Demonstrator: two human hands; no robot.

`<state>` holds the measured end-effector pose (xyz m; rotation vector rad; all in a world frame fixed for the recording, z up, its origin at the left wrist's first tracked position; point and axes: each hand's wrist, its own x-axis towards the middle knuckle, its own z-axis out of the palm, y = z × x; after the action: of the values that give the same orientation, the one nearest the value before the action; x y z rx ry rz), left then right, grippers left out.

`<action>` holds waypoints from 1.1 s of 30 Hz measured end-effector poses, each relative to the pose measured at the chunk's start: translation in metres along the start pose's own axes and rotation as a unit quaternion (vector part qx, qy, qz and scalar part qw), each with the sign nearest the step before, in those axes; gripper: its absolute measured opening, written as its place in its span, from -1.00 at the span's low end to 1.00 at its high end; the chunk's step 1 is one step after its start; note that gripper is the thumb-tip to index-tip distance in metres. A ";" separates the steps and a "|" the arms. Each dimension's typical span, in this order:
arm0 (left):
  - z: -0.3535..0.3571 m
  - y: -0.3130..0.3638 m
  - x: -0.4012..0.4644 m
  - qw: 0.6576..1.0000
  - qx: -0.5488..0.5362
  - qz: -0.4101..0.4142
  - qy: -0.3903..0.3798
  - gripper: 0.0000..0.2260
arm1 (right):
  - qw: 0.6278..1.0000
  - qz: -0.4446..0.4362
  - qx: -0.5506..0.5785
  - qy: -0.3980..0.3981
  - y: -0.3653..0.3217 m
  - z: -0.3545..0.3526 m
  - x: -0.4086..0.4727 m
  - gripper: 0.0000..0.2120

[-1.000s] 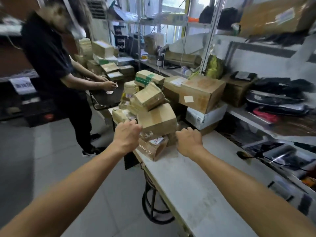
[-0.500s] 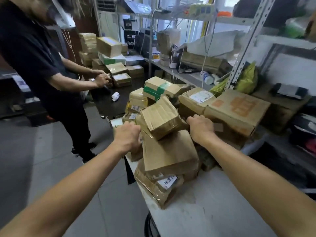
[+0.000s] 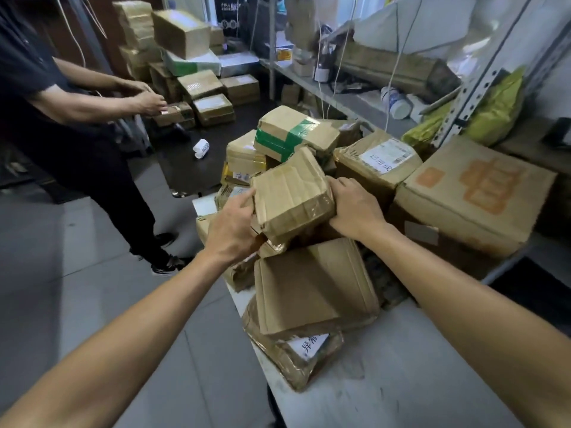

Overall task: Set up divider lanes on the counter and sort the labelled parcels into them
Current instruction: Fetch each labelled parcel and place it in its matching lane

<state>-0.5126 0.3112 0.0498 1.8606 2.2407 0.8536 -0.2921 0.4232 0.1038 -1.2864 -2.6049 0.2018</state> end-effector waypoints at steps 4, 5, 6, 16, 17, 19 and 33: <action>-0.023 -0.010 0.010 0.990 -0.026 0.111 0.083 -0.48 | 0.986 -0.014 0.113 0.117 -0.012 -0.027 0.007 -0.46; -0.033 -0.005 0.011 0.981 -0.052 0.143 0.118 -0.55 | 0.980 -0.018 0.134 0.147 -0.018 -0.035 0.008 -0.49; -0.043 0.004 0.012 0.971 -0.088 0.165 0.151 -0.64 | 0.972 -0.024 0.159 0.174 -0.025 -0.043 0.010 -0.47; -0.115 0.037 -0.016 0.836 -0.518 -0.108 0.144 -0.54 | 0.943 -0.006 0.314 0.108 -0.087 -0.083 -0.032 -0.37; -0.112 0.030 -0.021 0.831 -0.525 -0.130 0.129 -0.57 | 0.937 0.006 0.337 0.088 -0.093 -0.078 -0.042 -0.37; -0.110 0.012 -0.036 0.819 -0.546 -0.154 0.083 -0.51 | 0.918 0.034 0.391 0.063 -0.105 -0.065 -0.064 -0.37; -0.093 -0.011 -0.191 0.897 -0.404 -0.105 -0.144 -0.74 | 0.796 0.257 0.533 0.125 -0.178 0.033 -0.246 -0.41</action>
<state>-0.5150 0.0995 0.0712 1.2246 1.5085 1.1374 -0.2920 0.1188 0.0769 -1.3167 -1.3645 1.2625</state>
